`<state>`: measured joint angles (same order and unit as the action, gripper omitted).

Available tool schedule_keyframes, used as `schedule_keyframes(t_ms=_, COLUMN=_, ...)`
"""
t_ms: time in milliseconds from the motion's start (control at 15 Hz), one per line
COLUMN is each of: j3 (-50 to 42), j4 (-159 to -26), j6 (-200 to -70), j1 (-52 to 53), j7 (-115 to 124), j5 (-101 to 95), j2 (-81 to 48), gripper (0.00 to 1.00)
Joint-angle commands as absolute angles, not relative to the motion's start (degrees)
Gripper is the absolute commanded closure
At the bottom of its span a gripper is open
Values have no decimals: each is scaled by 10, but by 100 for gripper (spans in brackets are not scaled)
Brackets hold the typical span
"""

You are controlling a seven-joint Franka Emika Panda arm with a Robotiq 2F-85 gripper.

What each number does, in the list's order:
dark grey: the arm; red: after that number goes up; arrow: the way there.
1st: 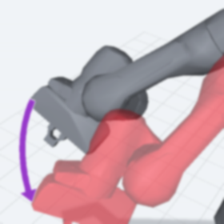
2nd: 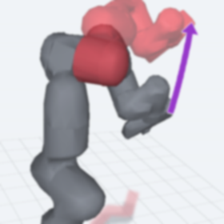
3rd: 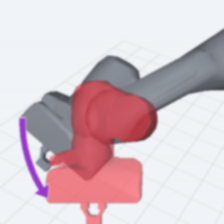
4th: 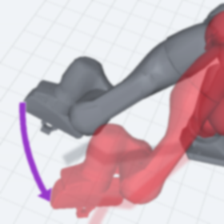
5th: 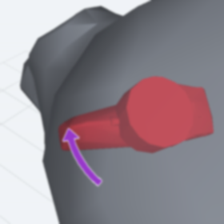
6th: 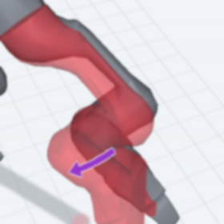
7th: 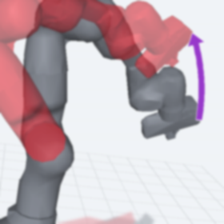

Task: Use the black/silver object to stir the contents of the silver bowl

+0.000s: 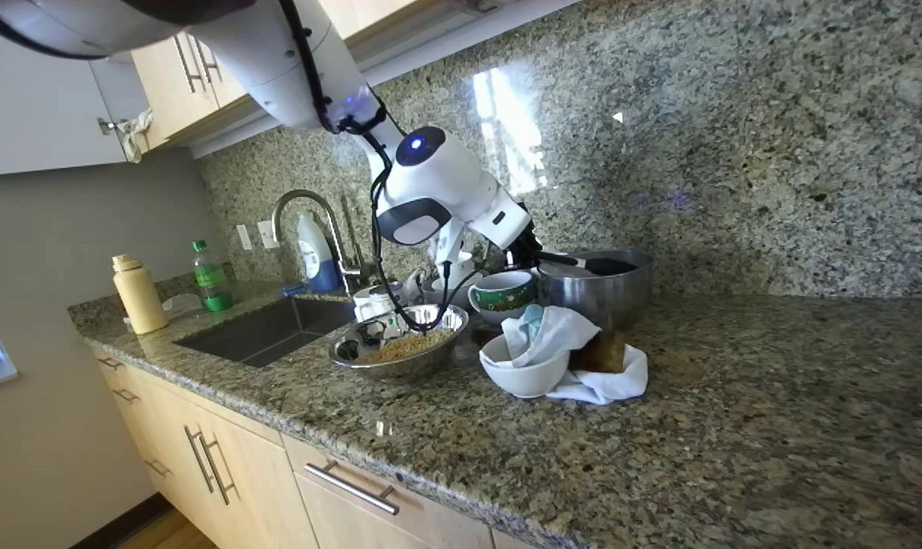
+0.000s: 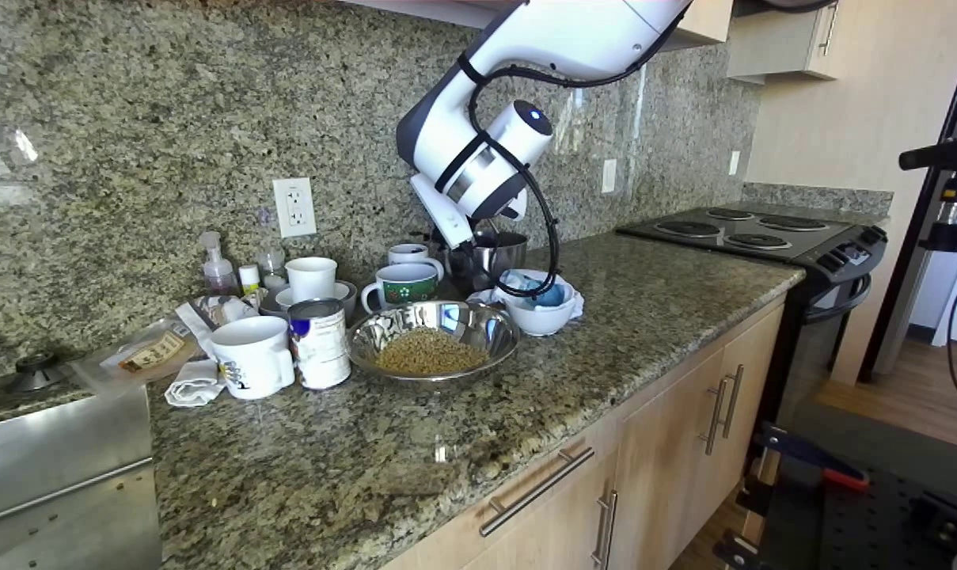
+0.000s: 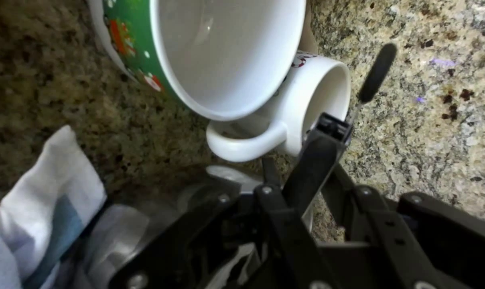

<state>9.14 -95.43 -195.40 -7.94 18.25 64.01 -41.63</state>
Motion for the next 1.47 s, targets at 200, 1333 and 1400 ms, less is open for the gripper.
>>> schedule_keyframes(t_ms=200, j3=30, j4=-967, j6=-1953, j1=-30, j7=205, j5=647, j2=-403, gripper=95)
schedule_keyframes(t_ms=1333, j3=-175, j4=-1057, j6=-1715, j1=152, j7=284, j5=558, j2=-278, gripper=95)
schedule_keyframes(t_ms=1400, j3=-191, j4=-1057, j6=-1692, j1=166, j7=302, j5=536, j2=-272, gripper=95)
